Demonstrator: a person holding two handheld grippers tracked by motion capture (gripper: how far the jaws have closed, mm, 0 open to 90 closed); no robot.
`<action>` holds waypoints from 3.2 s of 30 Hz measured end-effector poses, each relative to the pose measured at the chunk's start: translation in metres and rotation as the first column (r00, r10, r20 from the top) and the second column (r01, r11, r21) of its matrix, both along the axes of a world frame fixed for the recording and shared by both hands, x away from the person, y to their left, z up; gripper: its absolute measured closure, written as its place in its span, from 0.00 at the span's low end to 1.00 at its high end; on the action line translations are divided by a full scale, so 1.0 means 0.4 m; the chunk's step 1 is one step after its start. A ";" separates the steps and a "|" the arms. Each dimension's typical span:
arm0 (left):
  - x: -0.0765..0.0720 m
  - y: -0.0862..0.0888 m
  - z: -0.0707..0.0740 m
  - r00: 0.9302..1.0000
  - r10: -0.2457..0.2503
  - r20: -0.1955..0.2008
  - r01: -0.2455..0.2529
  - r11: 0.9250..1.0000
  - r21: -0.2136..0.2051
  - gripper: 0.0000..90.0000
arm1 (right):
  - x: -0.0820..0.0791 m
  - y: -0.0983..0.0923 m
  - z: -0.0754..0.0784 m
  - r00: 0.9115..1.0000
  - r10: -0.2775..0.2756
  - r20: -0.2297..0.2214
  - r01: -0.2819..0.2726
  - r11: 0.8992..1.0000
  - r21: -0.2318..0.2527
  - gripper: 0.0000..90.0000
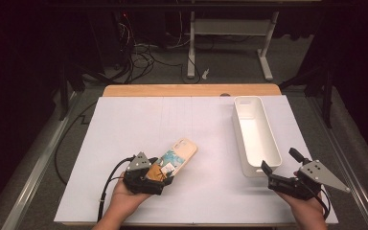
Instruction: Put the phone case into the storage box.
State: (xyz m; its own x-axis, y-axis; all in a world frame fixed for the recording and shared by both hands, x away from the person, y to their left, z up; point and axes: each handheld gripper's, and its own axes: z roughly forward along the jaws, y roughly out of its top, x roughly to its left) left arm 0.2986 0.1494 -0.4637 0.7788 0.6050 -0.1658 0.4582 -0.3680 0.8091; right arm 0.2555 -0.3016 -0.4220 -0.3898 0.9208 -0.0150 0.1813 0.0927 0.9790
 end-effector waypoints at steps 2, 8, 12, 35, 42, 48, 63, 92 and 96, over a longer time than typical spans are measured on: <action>-0.001 0.008 -0.003 1.000 -0.009 0.001 0.009 0.999 -0.044 0.13 | 0.000 0.001 0.000 1.000 0.001 0.000 -0.001 1.000 0.000 0.01; -0.008 0.020 -0.006 0.998 -0.051 0.038 0.055 0.992 -0.115 0.13 | 0.001 0.002 -0.002 1.000 0.004 -0.003 -0.004 1.000 -0.003 0.01; -0.017 0.013 -0.007 0.994 -0.077 0.072 0.086 0.987 -0.136 0.13 | 0.000 0.003 -0.002 1.000 0.005 -0.003 -0.006 1.000 -0.003 0.01; -0.045 -0.028 0.039 0.944 -0.237 0.231 0.280 0.943 -0.179 0.13 | -0.004 0.001 0.004 1.000 0.007 0.003 -0.007 1.000 0.003 0.01; -0.011 -0.028 0.066 0.930 -0.271 0.249 0.326 0.919 -0.221 0.13 | -0.006 0.000 0.003 1.000 0.009 0.003 -0.009 1.000 0.002 0.01; 0.013 -0.048 0.071 0.922 -0.291 0.256 0.347 0.914 -0.209 0.13 | -0.005 0.000 0.003 1.000 0.014 0.003 -0.014 1.000 0.003 0.01; 0.005 -0.055 0.025 0.920 -0.333 0.207 0.375 0.902 -0.214 0.13 | -0.009 0.033 0.007 0.997 0.072 0.005 -0.072 0.997 0.005 0.01; 0.002 -0.002 0.032 0.902 -0.386 0.193 0.426 0.865 -0.264 0.13 | 0.056 0.196 0.082 0.944 0.330 -0.012 -0.328 0.939 0.100 0.02; 0.002 -0.002 0.031 0.897 -0.397 0.195 0.438 0.858 -0.269 0.13 | 0.058 0.211 0.080 0.933 0.359 -0.015 -0.355 0.928 0.108 0.02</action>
State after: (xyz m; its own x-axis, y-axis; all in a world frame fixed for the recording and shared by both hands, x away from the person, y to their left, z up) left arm 0.2994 0.1487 -0.4514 0.9736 0.1556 -0.1672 0.2006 -0.2327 0.9516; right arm 0.2789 -0.2173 -0.3899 -0.6917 0.7165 0.0906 0.1881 0.0576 0.9805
